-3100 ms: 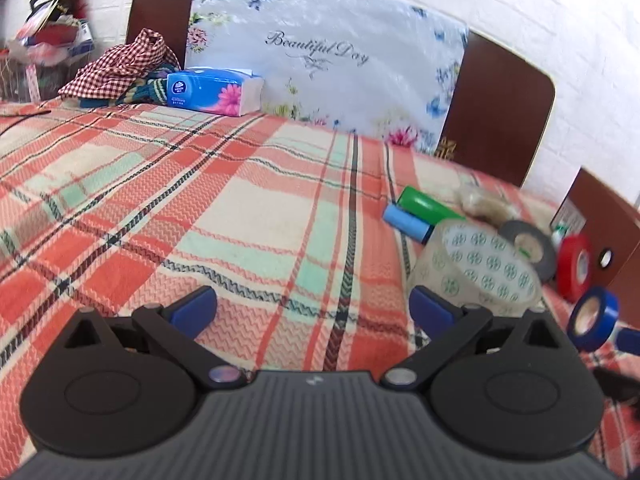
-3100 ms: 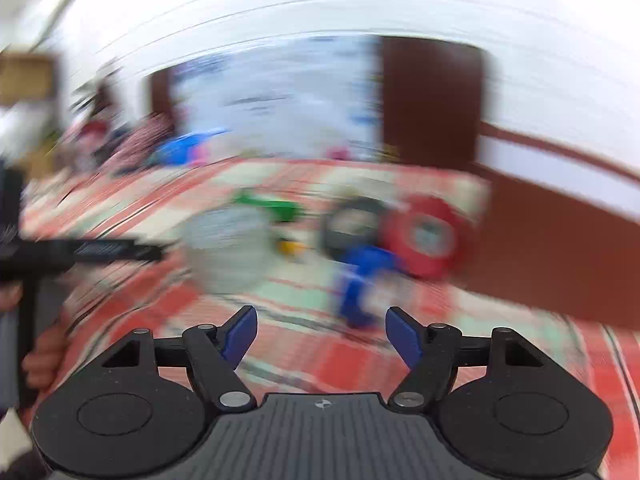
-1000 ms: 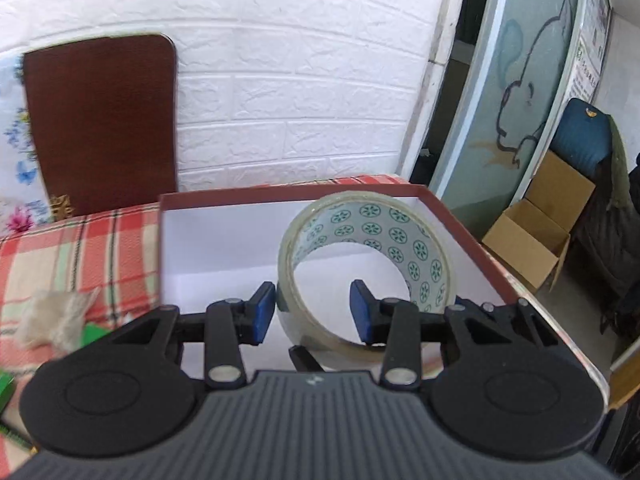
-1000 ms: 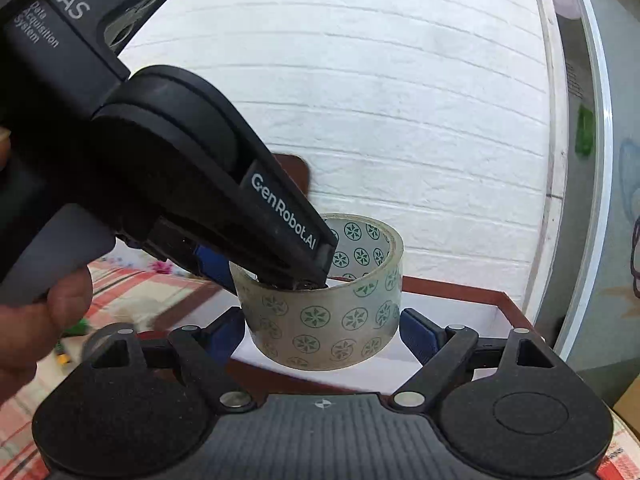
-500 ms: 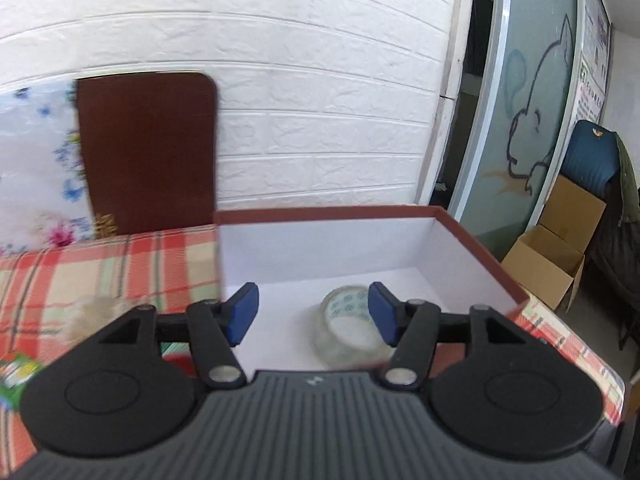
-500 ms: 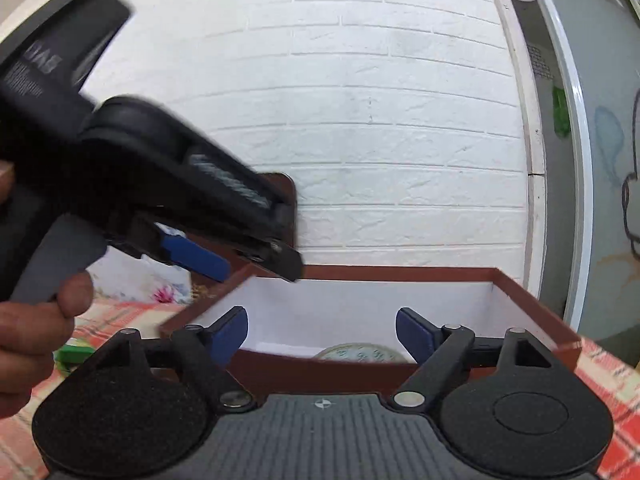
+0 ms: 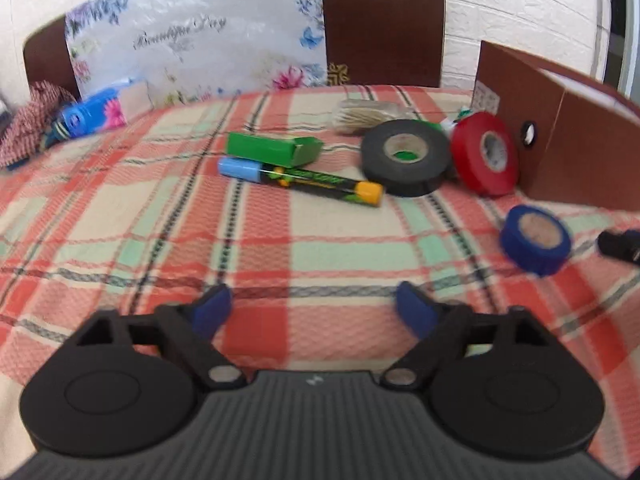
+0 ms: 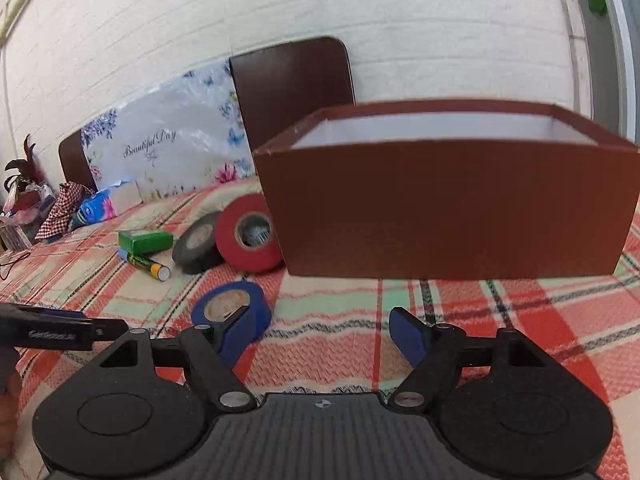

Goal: Organize objects
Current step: 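Move the left tool back to the blue tape roll, then grasp the blue tape roll with the left tool and drop it into the box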

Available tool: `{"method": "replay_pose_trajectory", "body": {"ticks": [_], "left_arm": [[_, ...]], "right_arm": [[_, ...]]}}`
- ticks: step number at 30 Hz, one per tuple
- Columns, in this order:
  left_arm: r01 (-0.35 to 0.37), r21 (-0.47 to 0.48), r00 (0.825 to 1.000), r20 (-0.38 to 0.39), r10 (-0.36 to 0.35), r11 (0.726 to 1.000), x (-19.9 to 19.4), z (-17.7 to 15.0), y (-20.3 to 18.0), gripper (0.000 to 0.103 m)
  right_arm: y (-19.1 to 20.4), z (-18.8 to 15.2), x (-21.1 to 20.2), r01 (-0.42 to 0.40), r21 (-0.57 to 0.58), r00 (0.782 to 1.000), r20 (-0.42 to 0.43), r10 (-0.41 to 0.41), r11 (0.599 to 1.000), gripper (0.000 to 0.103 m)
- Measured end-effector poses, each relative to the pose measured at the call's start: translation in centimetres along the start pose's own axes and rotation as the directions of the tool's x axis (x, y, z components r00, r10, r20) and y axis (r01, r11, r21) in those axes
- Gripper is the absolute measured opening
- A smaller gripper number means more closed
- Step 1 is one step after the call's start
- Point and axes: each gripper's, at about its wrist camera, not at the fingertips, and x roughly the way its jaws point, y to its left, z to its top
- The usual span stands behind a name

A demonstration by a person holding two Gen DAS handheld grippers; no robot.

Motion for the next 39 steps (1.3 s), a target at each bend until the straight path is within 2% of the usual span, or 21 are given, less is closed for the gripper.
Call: {"method": "replay_pose_trajectory", "body": {"ticks": [2,6,15,18,25,30,32,35,39], "left_arm": [[0.020,-0.030,1.000,-0.003,-0.020,0.999,0.1,0.3,0.6,0.097],[0.014,-0.019,1.000,0.004,-0.014,1.000,0.3,0.5,0.9,0.098],[0.018,-0.024,1.000,0.007,-0.018,1.000,-0.1,0.0,0.5,0.098],[0.020,-0.027,1.000,0.008,-0.020,0.999,-0.1,0.0,0.5,0.098],[0.030,-0.036,0.999,0.015,-0.029,0.999,-0.1,0.0,0.6,0.098],[0.029,-0.036,0.999,0.015,-0.029,0.999,-0.1,0.0,0.7,0.098],[0.028,-0.035,1.000,0.015,-0.028,0.999,-0.2,0.0,0.6,0.098],[0.029,-0.031,0.999,0.016,-0.028,0.999,-0.2,0.0,0.6,0.098],[0.048,-0.038,0.999,0.012,-0.047,0.998,-0.2,0.1,0.7,0.098]], "right_arm": [[0.2,-0.5,0.6,-0.002,0.001,1.000,-0.022,0.002,1.000,0.074],[1.1,-1.5,-0.3,0.024,-0.033,0.998,-0.052,-0.026,0.999,0.074],[6.1,-3.0,-1.3,0.077,-0.203,0.991,-0.094,-0.098,0.976,0.079],[7.7,-3.3,-1.4,0.068,-0.251,0.990,-0.100,-0.096,0.966,0.079],[9.4,-2.1,1.4,0.016,-0.252,0.990,-0.133,-0.051,0.968,0.080],[10.9,-1.7,2.9,0.000,-0.290,0.991,-0.132,-0.040,0.957,0.068],[11.2,-1.9,2.6,0.023,-0.295,0.991,-0.117,-0.060,0.955,0.057],[10.8,-2.3,1.4,0.024,-0.261,0.991,-0.124,-0.059,0.965,0.057],[11.1,-4.5,-2.2,0.025,-0.280,0.994,-0.092,-0.053,0.960,0.057]]}}
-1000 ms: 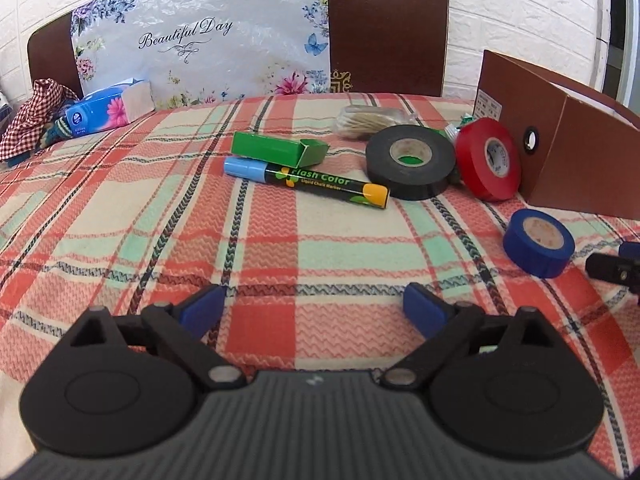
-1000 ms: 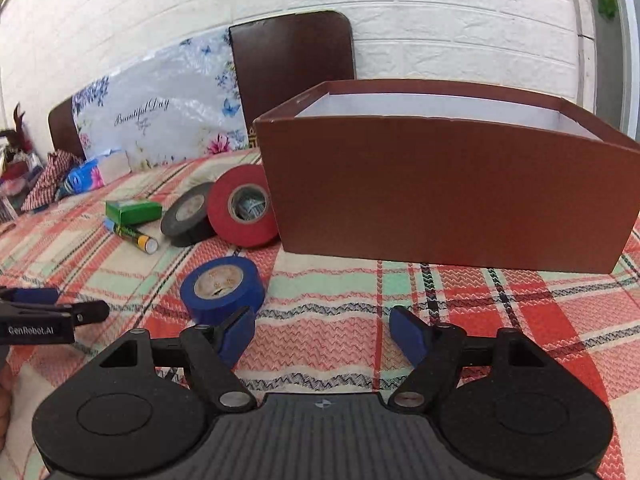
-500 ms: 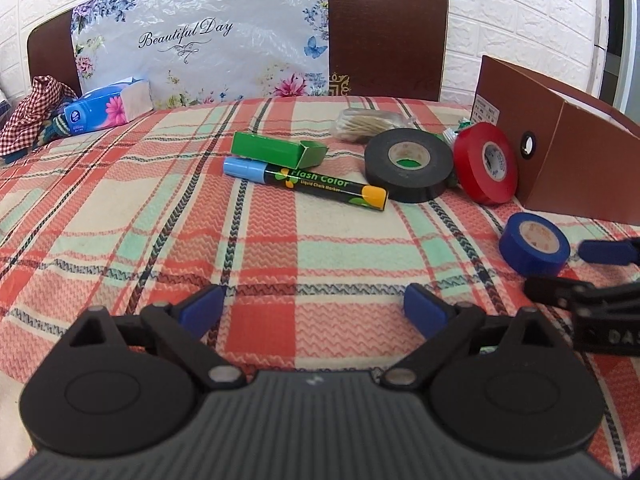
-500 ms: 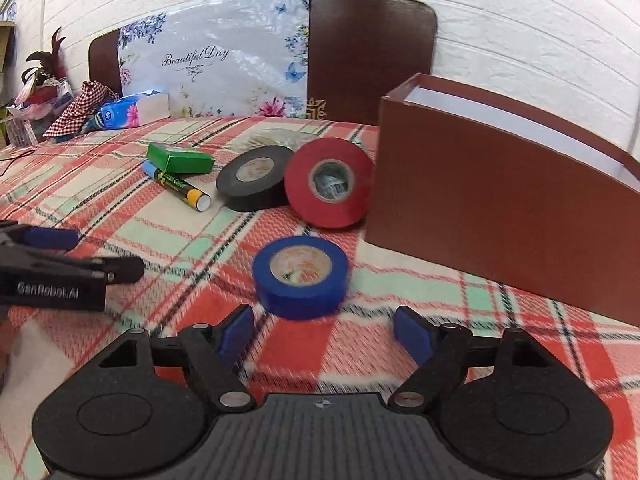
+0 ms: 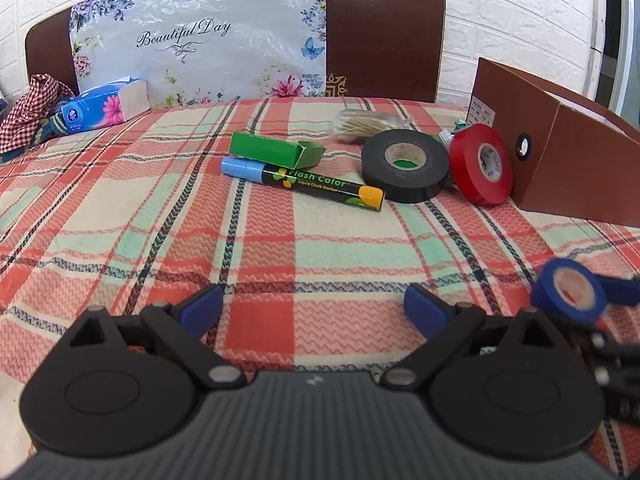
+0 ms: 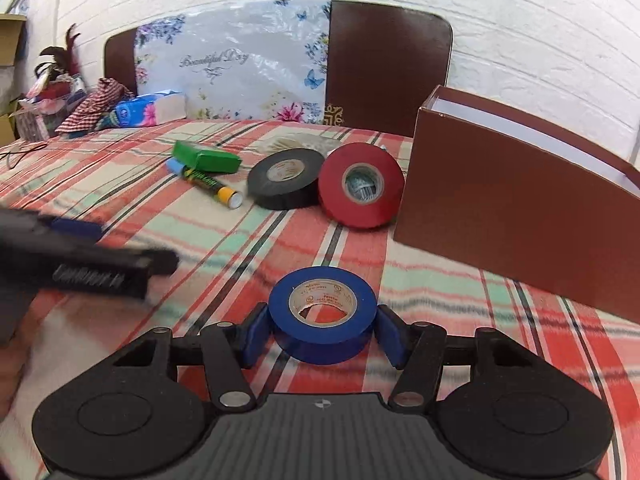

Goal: Organize objects
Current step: 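Grasp the blue tape roll with the left tool and drop it into the box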

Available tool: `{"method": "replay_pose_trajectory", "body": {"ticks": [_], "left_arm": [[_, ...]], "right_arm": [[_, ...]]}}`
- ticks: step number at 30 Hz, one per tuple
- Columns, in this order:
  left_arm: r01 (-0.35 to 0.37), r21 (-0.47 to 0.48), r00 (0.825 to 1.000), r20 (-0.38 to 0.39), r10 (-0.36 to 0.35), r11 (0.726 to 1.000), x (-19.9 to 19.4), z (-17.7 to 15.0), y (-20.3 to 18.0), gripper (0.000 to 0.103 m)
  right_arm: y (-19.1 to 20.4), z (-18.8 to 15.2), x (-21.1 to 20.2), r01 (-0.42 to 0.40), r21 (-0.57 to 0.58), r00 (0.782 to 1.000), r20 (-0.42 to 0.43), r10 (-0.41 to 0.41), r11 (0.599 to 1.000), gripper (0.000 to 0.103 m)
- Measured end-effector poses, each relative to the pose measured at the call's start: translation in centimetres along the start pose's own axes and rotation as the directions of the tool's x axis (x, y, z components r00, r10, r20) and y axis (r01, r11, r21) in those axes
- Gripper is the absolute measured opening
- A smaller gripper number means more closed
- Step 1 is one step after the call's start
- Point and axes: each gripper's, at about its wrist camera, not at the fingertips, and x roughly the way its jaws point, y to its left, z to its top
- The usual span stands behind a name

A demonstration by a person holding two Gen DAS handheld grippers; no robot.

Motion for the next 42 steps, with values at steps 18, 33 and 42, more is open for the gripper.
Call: {"method": "replay_pose_trajectory", "body": {"ticks": [18,33,42], "left_arm": [[0.404,0.022,0.898,-0.201,-0.391,0.915,-0.1,2.1,-9.6,0.035],[0.489,0.171,0.869,-0.009,-0.495,0.855,-0.3,14.2,-19.4,0.032],[0.440,0.150,0.898,-0.049,-0.438,0.885,4.6,15.1,-22.2,0.041]], "right_arm": [[-0.3,-1.6,-1.5,-0.024,0.031,0.998,0.052,0.022,0.999,0.055],[-7.9,4.1,-3.1,0.205,0.142,0.882,0.403,-0.246,0.968,0.056],[-13.0,6.1,1.9,0.248,0.225,0.883,0.348,-0.315,0.942,0.063]]}}
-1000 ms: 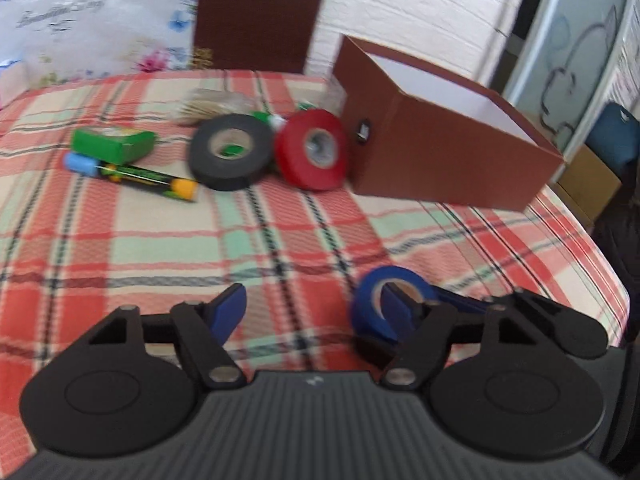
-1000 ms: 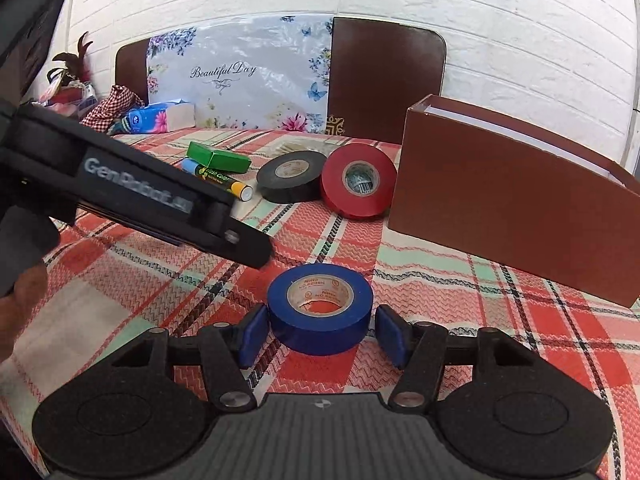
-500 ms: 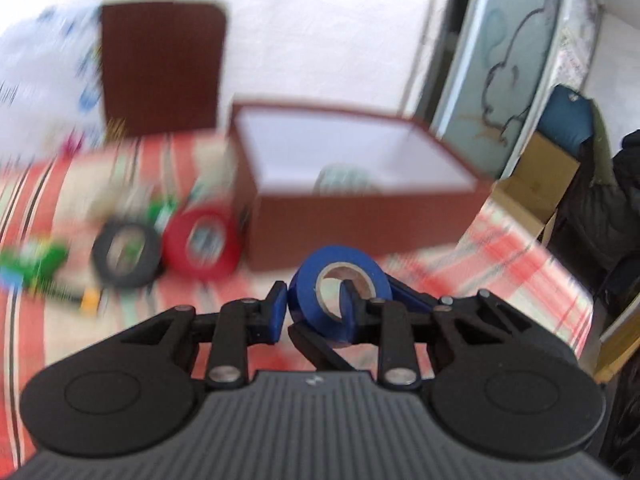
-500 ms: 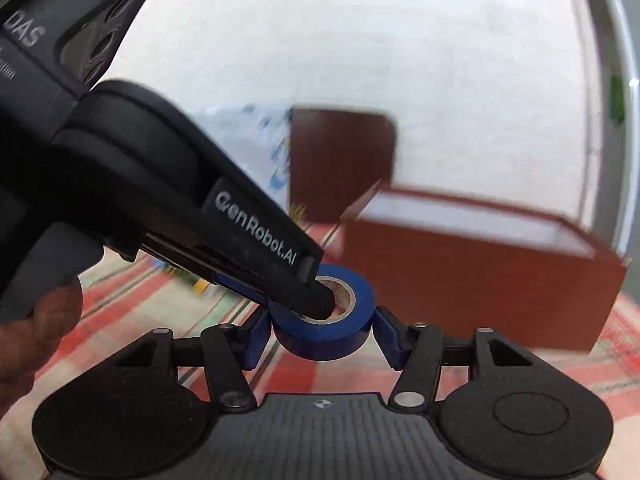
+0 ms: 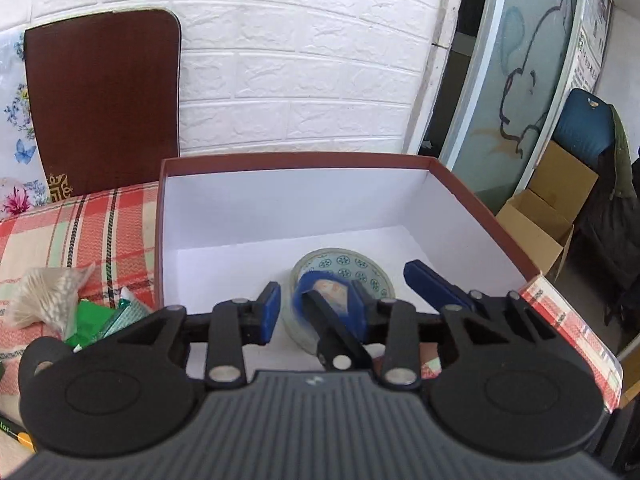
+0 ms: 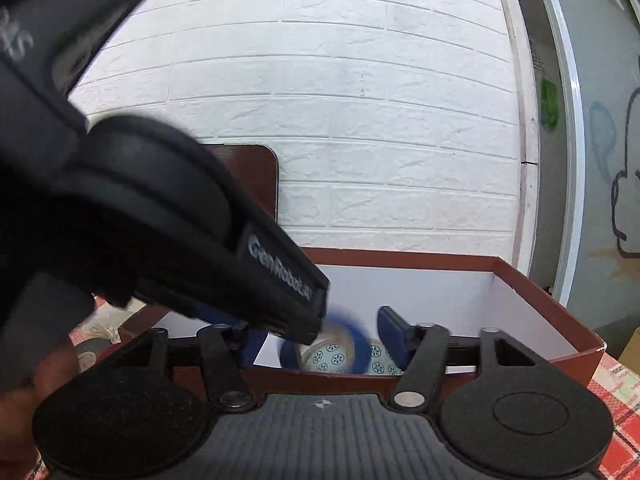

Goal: Organize objects
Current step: 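Grasp the blue tape roll with the left tool and drop it into the box, then move the left tool to the blue-capped marker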

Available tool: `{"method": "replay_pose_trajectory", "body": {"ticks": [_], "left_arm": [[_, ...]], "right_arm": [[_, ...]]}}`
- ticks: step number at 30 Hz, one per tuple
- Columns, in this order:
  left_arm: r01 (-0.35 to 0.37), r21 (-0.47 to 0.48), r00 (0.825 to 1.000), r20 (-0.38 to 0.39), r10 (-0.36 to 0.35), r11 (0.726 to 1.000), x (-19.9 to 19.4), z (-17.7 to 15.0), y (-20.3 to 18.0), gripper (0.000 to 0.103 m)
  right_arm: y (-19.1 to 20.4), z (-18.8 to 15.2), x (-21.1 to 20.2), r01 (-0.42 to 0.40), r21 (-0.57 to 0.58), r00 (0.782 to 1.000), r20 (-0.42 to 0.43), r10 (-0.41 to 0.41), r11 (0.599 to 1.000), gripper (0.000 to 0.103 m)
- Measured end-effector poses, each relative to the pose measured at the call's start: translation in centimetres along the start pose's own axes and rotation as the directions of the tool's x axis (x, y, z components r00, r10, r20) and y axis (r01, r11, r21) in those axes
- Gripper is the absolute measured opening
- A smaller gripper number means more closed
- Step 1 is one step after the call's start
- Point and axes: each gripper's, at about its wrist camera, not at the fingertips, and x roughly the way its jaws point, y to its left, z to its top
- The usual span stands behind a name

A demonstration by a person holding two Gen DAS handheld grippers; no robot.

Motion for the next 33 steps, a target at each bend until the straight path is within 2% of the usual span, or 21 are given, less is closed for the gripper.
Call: {"method": "replay_pose_trajectory", "body": {"ticks": [4,7,10,12,14,15,18,19,21,22,24,27,29,33], "left_arm": [[-0.010,0.063,0.996,0.086,0.005,0.998,-4.3,-1.7,0.1,0.043],[-0.022,0.048,0.992,0.125,0.016,0.999,-8.1,-4.3,1.5,0.049],[-0.077,-0.021,0.991,0.104,0.079,0.997,-10.6,-7.7,4.6,0.050],[-0.141,-0.080,0.987,0.061,0.146,0.987,-11.2,-9.8,7.5,0.050],[-0.254,-0.140,0.967,-0.003,0.257,0.957,-11.3,-12.0,11.0,0.050],[-0.310,-0.166,0.950,-0.031,0.310,0.936,-11.4,-13.0,12.7,0.050],[-0.443,-0.237,0.896,-0.084,0.436,0.865,-12.1,-15.7,17.8,0.050],[-0.472,-0.253,0.881,-0.085,0.466,0.845,-12.4,-16.4,19.1,0.050],[-0.493,-0.220,0.864,-0.013,0.503,0.841,-13.2,-17.6,20.1,0.054],[-0.494,-0.201,0.862,0.014,0.507,0.846,-13.3,-18.1,20.3,0.057],[-0.449,-0.236,0.882,0.037,0.470,0.862,-13.8,-18.3,20.9,0.062],[-0.452,-0.216,0.882,0.039,0.470,0.865,-13.3,-18.0,20.4,0.067],[-0.438,-0.228,0.888,0.044,0.459,0.870,-13.3,-18.0,20.5,0.069],[-0.408,-0.279,0.898,0.052,0.437,0.870,-13.4,-18.3,21.1,0.066]], "right_arm": [[0.2,-0.6,-2.3,0.001,0.010,0.999,0.051,-0.001,1.000,0.064],[0.9,-1.2,-4.7,-0.005,0.028,0.997,0.072,0.003,1.000,0.064],[2.2,-2.4,-6.3,-0.050,0.033,0.998,0.026,0.049,0.998,0.064],[3.6,-3.3,-6.6,-0.103,0.006,0.994,-0.032,0.104,0.995,0.064],[5.4,-3.4,-6.7,-0.164,-0.037,0.984,-0.082,0.160,0.986,0.064],[5.9,-3.3,-6.3,-0.194,-0.050,0.976,-0.106,0.188,0.980,0.064],[8.7,-3.4,-5.3,-0.274,-0.106,0.950,-0.185,0.251,0.956,0.054],[9.9,-3.4,-4.8,-0.296,-0.134,0.943,-0.202,0.266,0.946,0.049],[12.0,-3.1,-4.0,-0.332,-0.180,0.931,-0.218,0.292,0.926,0.045],[12.8,-2.8,-4.2,-0.344,-0.196,0.928,-0.219,0.301,0.918,0.045],[14.4,-2.5,-2.8,-0.357,-0.243,0.927,-0.215,0.308,0.902,0.045],[17.2,-2.3,-1.1,-0.376,-0.335,0.921,-0.237,0.308,0.864,0.043],[18.7,-2.5,0.1,-0.386,-0.372,0.916,-0.261,0.304,0.844,0.042],[20.7,-2.4,0.5,-0.483,-0.381,0.873,-0.285,0.397,0.788,0.041]]}}
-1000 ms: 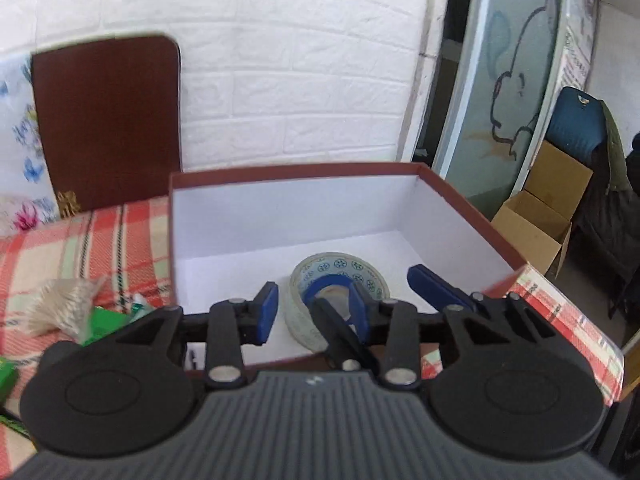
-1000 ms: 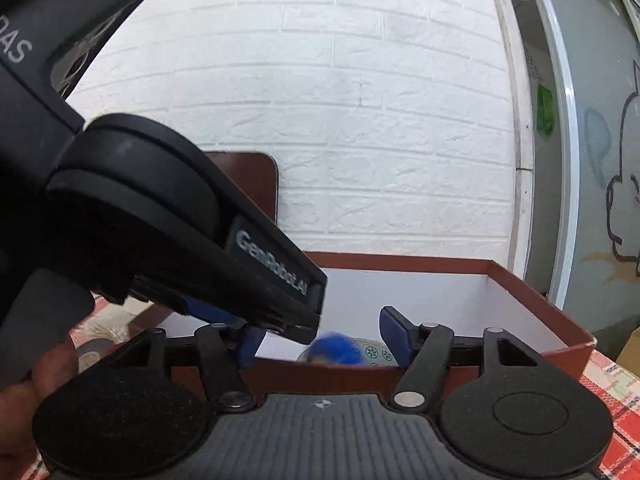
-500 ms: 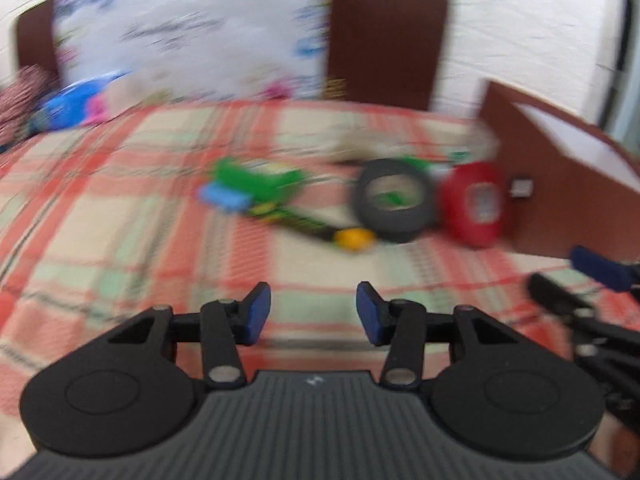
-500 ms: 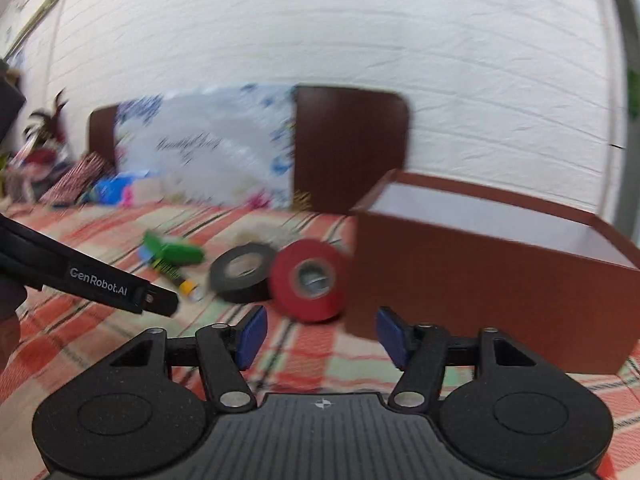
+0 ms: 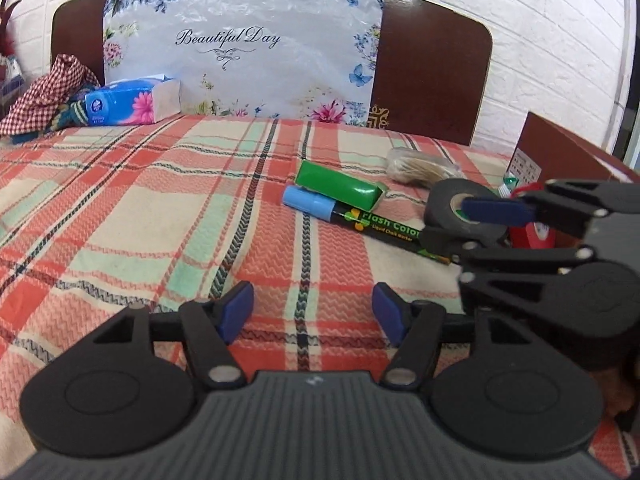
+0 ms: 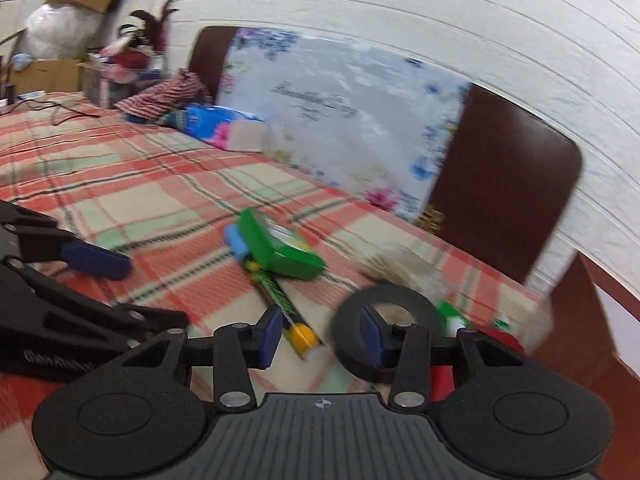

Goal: Organize objects
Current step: 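Move the left tool to the blue-capped marker, then grasp the marker with the left tool and drop it into the box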

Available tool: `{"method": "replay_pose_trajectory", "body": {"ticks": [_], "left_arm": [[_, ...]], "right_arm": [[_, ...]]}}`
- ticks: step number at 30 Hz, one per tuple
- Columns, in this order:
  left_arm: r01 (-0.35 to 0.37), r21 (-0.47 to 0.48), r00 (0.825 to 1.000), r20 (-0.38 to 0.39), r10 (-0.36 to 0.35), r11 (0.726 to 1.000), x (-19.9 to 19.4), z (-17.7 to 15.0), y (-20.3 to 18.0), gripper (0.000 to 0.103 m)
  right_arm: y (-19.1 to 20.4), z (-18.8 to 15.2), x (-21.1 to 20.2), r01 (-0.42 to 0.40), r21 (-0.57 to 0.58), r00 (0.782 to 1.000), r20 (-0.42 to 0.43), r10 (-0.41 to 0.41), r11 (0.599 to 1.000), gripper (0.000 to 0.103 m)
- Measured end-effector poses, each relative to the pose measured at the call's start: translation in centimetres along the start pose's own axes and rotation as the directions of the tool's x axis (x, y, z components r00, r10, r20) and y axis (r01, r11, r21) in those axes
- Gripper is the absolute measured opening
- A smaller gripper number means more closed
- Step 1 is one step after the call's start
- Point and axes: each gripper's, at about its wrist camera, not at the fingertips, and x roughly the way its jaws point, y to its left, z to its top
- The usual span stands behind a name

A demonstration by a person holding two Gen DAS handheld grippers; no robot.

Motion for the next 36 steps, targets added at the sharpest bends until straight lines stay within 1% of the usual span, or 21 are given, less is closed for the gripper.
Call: {"method": "replay_pose_trajectory", "body": {"ticks": [2,4,6,11,14,18,19,20,21,22,23,24,25,26,27,28,29,31,32,34,36], "left_arm": [[-0.004,0.005,1.000,0.002,0.004,1.000,0.0,0.0,-0.2,0.067],[0.001,-0.002,1.000,0.002,-0.001,1.000,0.0,0.0,-0.1,0.067],[0.005,-0.008,1.000,0.005,-0.005,1.000,0.0,-0.1,0.0,0.068],[0.004,-0.005,1.000,0.004,-0.004,1.000,0.0,-0.1,0.0,0.068],[-0.004,0.009,1.000,0.001,0.004,1.000,0.0,0.0,-0.3,0.069],[-0.036,0.058,0.998,-0.041,0.038,0.998,0.0,0.3,-1.4,0.072],[-0.032,0.039,0.997,-0.072,0.035,0.999,-0.3,0.6,-1.9,0.074],[0.014,-0.016,0.994,-0.108,-0.016,1.000,-0.8,0.9,-2.3,0.075],[0.089,-0.087,0.985,-0.143,-0.101,0.992,-1.3,1.3,-2.8,0.079],[0.161,-0.155,0.965,-0.182,-0.188,0.975,-1.5,1.5,-3.4,0.087],[0.206,-0.202,0.943,-0.221,-0.249,0.958,-1.4,1.6,-4.4,0.091],[0.225,-0.212,0.927,-0.255,-0.276,0.951,-1.2,1.6,-5.6,0.092],[0.227,-0.186,0.918,-0.287,-0.274,0.956,-0.9,1.5,-7.0,0.092],[0.217,-0.137,0.921,-0.299,-0.249,0.967,-0.8,1.3,-8.4,0.090],[0.210,-0.090,0.926,-0.302,-0.228,0.973,-0.7,1.2,-9.4,0.073],[0.195,-0.048,0.932,-0.302,-0.200,0.980,-0.7,1.2,-10.1,0.042],[0.173,-0.027,0.937,-0.305,-0.173,0.985,-0.7,1.3,-10.5,0.033],[0.223,-0.110,0.916,-0.317,-0.247,0.969,-0.9,2.0,-10.2,0.025],[0.246,-0.124,0.912,-0.307,-0.273,0.961,-1.3,2.5,-10.6,0.024],[0.282,-0.069,0.919,-0.268,-0.291,0.957,-2.5,3.8,-12.5,0.021],[0.331,-0.013,0.917,-0.230,-0.325,0.943,-3.4,5.6,-14.5,0.019]], "right_arm": [[0.5,0.4,1.5,-0.004,-0.011,1.000,-0.025,0.004,1.000,0.034],[-0.2,0.3,3.3,-0.045,0.044,0.995,-0.084,0.048,0.998,0.026],[-0.1,0.2,3.3,-0.068,0.032,0.993,-0.096,0.071,0.997,0.022],[0.3,-2.4,-0.4,-0.085,0.067,0.990,-0.108,0.092,0.994,0.017],[-0.2,-4.3,-4.2,-0.120,0.216,0.983,-0.112,0.146,0.969,0.017],[-1.9,-7.4,-8.5,-0.177,0.433,0.970,-0.076,0.232,0.884,0.017],[-2.4,-8.0,-9.1,-0.189,0.482,0.967,-0.062,0.248,0.856,0.017],[-3.0,-8.5,-9.5,-0.198,0.529,0.963,-0.049,0.263,0.825,0.017],[-3.6,-8.9,-9.7,-0.207,0.571,0.960,-0.038,0.278,0.794,0.017],[-4.1,-9.3,-9.8,-0.218,0.613,0.955,-0.026,0.295,0.760,0.016],[-4.6,-9.6,-9.8,-0.230,0.650,0.950,-0.013,0.313,0.725,0.016],[-5.0,-9.9,-9.7,-0.244,0.684,0.943,0.002,0.333,0.687,0.017],[-5.3,-10.2,-9.6,-0.262,0.713,0.935,0.019,0.355,0.651,0.017],[-5.5,-10.3,-9.5,-0.289,0.737,0.923,0.046,0.381,0.612,0.017],[-5.5,-10.4,-9.6,-0.319,0.750,0.912,0.075,0.404,0.580,0.017],[-5.6,-10.4,-9.9,-0.347,0.750,0.902,0.102,0.421,0.563,0.017],[-5.5,-10.2,-10.4,-0.359,0.740,0.900,0.114,0.420,0.568,0.017],[-5.3,-9.8,-11.1,-0.360,0.710,0.909,0.120,0.400,0.605,0.017],[-5.5,-9.8,-11.5,-0.359,0.701,0.912,0.123,0.391,0.617,0.016],[-5.7,-9.7,-12.3,-0.360,0.685,0.919,0.145,0.365,0.633,0.016],[-6.4,-9.1,-13.1,-0.348,0.662,0.933,0.179,0.311,0.664,0.016]]}}
